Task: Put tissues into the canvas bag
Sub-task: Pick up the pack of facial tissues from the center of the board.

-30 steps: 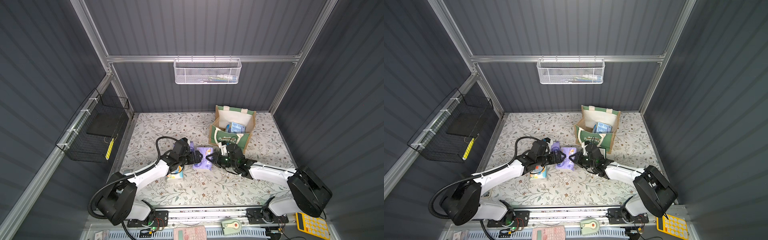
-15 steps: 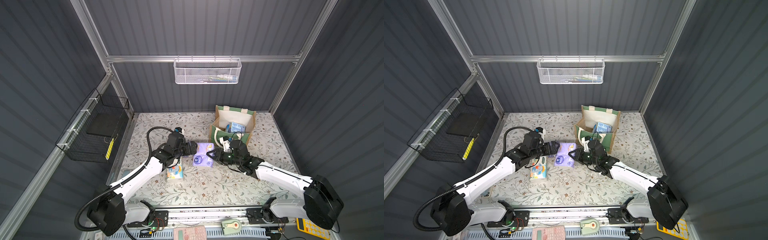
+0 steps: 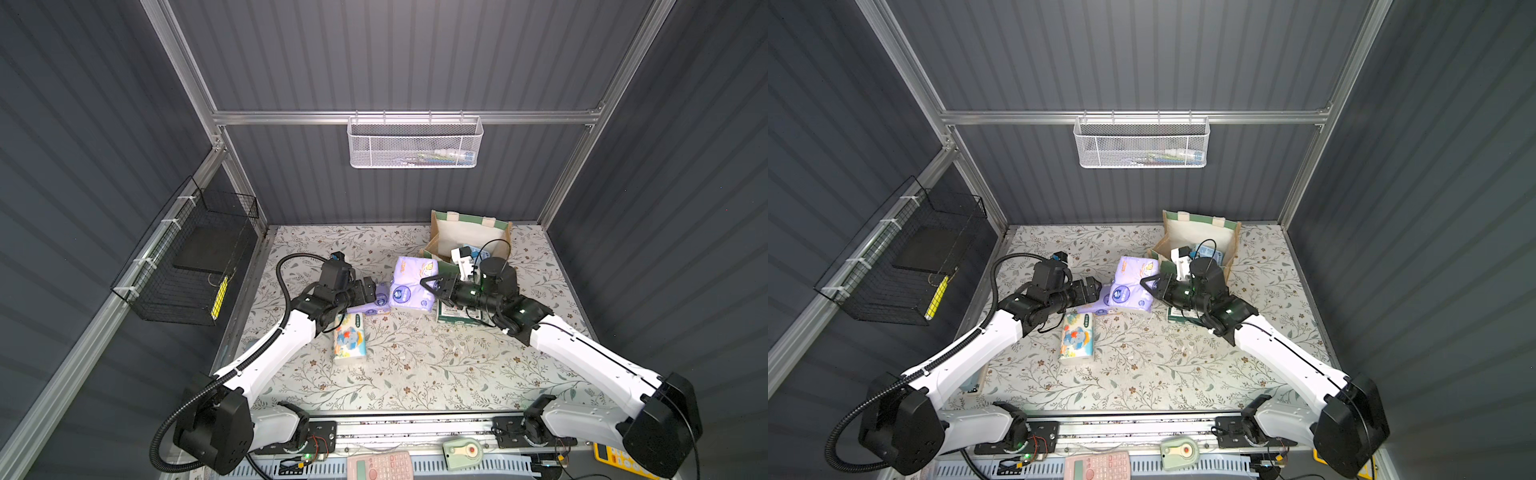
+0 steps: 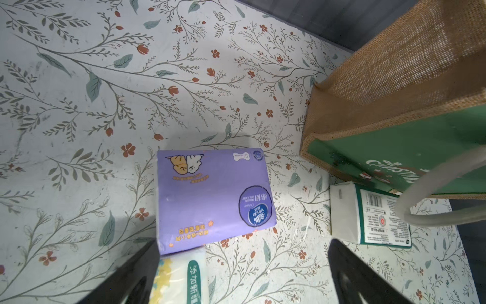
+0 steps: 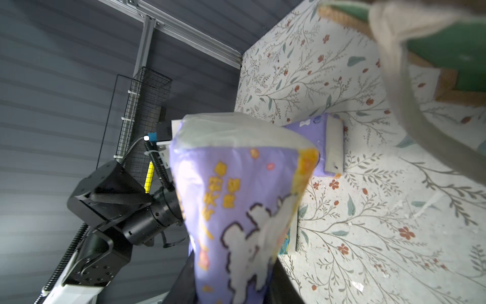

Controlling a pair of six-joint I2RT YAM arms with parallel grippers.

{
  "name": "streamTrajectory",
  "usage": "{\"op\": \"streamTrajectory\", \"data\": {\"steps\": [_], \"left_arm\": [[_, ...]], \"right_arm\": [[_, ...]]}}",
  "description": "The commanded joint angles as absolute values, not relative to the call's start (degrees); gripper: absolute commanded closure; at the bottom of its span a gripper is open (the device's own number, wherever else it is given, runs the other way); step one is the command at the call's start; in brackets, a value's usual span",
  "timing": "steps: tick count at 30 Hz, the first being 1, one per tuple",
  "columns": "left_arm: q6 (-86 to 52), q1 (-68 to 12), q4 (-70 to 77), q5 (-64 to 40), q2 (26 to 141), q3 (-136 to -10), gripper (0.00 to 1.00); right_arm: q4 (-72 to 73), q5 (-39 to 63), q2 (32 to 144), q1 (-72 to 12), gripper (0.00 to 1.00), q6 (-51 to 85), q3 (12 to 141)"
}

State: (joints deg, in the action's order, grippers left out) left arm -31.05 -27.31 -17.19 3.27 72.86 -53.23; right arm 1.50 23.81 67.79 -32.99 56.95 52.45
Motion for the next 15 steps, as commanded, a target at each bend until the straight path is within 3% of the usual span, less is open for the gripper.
{"op": "streamTrajectory", "data": {"steps": [1,15], "left_arm": [[-30.7,-26.7,-18.0,3.3,72.9,-51.9,0.00],[-31.7,-26.2,-16.6,1.8,75.3,-50.2,0.00]], "right_arm": [[-0.3,25.8,66.1,-30.3,0.71,55.9,55.2],[-6.6,29.6,67.2,-16.6,0.71,51.0,64.8]]}}
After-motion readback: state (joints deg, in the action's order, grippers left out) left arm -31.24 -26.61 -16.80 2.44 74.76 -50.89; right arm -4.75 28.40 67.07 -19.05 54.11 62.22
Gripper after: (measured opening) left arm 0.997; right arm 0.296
